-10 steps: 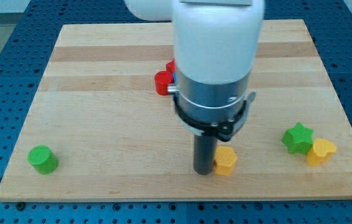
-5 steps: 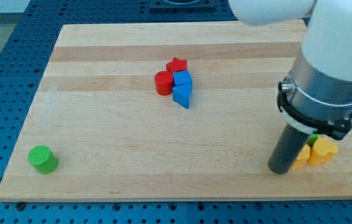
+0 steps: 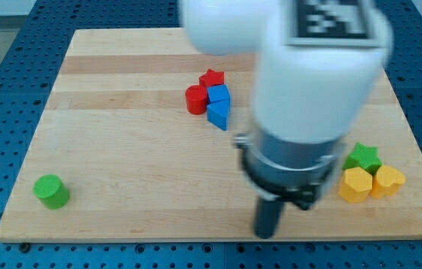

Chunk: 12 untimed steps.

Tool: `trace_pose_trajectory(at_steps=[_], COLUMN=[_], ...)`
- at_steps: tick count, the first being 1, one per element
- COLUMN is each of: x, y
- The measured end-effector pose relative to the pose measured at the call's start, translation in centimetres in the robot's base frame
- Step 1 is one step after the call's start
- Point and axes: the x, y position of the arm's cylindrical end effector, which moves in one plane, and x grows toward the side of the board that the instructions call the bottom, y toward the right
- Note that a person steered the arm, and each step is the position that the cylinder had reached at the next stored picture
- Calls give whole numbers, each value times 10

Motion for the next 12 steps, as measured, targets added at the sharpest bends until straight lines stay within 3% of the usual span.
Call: trace_pose_trajectory(at_steps=[1,5,6,8,12], x=[0,0,-9,-40,-64], y=[-33,-273,-304,-307,-244])
